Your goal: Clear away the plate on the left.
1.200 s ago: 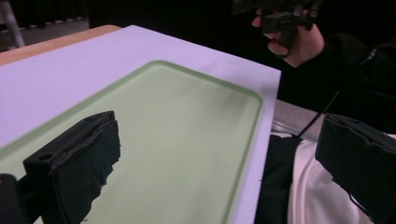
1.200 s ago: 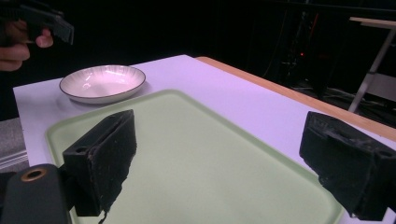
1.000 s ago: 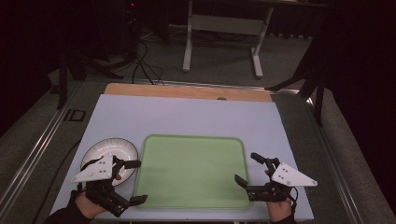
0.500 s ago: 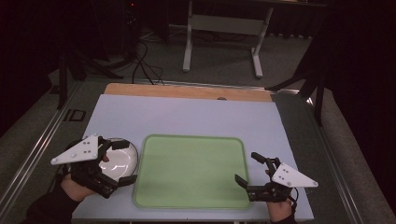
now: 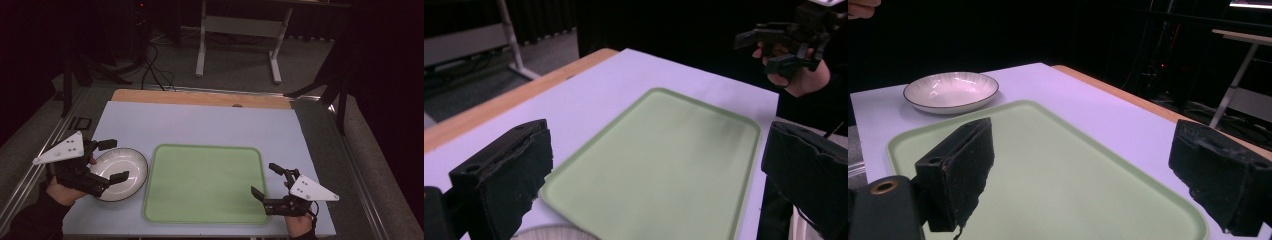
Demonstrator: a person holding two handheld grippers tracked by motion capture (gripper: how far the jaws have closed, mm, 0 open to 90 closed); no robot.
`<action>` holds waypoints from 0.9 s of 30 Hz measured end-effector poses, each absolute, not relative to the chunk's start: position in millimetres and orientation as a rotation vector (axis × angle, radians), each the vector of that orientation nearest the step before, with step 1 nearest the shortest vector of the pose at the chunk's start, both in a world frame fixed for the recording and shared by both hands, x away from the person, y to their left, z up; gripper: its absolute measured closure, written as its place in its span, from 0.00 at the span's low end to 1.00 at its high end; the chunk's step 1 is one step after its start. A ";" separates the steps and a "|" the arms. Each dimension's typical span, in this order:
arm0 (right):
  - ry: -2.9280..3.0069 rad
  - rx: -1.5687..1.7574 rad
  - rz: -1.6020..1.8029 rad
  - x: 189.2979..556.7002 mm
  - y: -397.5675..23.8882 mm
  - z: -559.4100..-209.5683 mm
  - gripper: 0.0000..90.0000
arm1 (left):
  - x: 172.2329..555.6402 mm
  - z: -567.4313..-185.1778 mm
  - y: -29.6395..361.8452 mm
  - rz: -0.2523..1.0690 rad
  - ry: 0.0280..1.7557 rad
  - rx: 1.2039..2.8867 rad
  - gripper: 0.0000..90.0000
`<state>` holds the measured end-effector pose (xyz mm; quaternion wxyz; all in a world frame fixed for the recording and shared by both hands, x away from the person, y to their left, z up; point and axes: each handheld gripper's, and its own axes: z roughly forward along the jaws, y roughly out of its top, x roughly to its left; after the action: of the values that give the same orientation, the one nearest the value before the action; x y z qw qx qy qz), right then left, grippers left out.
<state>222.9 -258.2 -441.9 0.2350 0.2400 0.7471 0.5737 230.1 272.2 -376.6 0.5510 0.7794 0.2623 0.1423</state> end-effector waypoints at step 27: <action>2.057 0.642 1.567 222.1 -256.8 -443.1 0.12 | 244.5 -453.0 348.1 0.313 1.038 1.910 0.02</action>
<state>222.1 -256.8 -443.1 0.2365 0.2342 0.7502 0.5713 244.5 348.1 -453.0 0.4552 0.7745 0.4206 0.1267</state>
